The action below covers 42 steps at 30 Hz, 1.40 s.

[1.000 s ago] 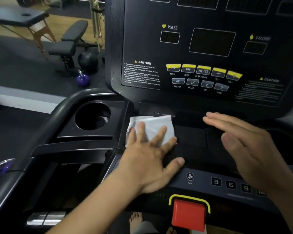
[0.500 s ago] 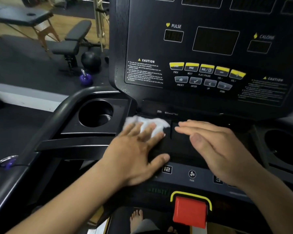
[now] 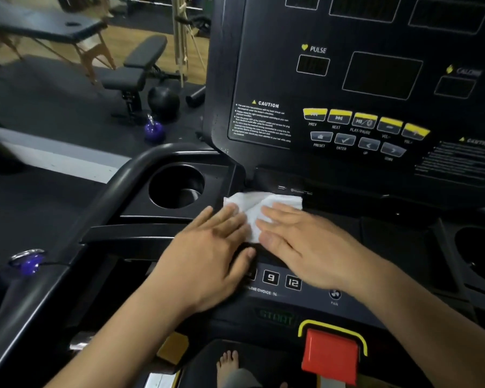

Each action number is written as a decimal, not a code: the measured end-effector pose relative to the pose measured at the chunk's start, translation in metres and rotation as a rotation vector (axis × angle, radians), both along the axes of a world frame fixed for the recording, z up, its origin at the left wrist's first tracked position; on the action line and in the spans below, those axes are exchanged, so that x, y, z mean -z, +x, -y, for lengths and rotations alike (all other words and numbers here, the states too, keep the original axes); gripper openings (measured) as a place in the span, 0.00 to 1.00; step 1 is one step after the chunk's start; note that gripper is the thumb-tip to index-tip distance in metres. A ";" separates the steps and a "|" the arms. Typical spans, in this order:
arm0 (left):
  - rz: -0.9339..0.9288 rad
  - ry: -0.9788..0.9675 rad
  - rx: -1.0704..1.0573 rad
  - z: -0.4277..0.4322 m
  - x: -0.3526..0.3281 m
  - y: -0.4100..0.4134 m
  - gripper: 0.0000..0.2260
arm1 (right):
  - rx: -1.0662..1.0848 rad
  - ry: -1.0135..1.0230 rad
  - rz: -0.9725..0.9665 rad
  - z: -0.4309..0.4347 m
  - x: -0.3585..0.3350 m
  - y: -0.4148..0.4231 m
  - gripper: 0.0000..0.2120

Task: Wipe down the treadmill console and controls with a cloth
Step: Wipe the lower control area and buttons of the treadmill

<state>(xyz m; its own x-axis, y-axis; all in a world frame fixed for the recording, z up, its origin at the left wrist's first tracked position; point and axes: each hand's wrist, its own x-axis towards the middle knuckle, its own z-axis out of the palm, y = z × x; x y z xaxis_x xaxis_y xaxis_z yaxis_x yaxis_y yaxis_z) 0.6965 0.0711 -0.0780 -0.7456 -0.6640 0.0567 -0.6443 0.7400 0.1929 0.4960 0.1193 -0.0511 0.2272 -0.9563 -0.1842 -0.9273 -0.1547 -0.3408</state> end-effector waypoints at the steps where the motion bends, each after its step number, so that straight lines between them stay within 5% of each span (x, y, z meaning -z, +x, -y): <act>1: 0.007 0.015 0.000 -0.002 0.001 0.001 0.28 | -0.022 0.027 -0.040 -0.009 -0.003 0.001 0.38; 13: 0.276 -0.063 0.003 -0.002 -0.023 -0.019 0.40 | -0.013 0.034 -0.074 -0.016 -0.004 0.017 0.43; 18: 0.165 0.021 -0.095 0.017 -0.015 -0.032 0.41 | 0.097 -0.011 -0.059 0.018 -0.005 0.019 0.32; 23: 0.197 0.037 0.004 -0.001 -0.020 -0.020 0.39 | 0.049 0.056 -0.047 -0.022 -0.008 0.025 0.45; 28: 0.118 -0.008 -0.065 0.028 -0.019 -0.033 0.40 | 0.122 0.008 -0.076 0.019 -0.012 0.015 0.32; 33: 0.093 0.005 0.049 0.006 -0.020 -0.017 0.36 | 0.009 0.032 -0.056 -0.019 -0.003 0.009 0.40; 37: -0.015 0.024 -0.027 0.021 -0.016 -0.022 0.33 | 0.071 -0.015 0.018 0.003 0.000 0.000 0.27; 42: -0.096 -0.042 0.010 0.002 -0.002 -0.008 0.30 | 0.026 -0.006 0.003 -0.030 0.008 0.007 0.38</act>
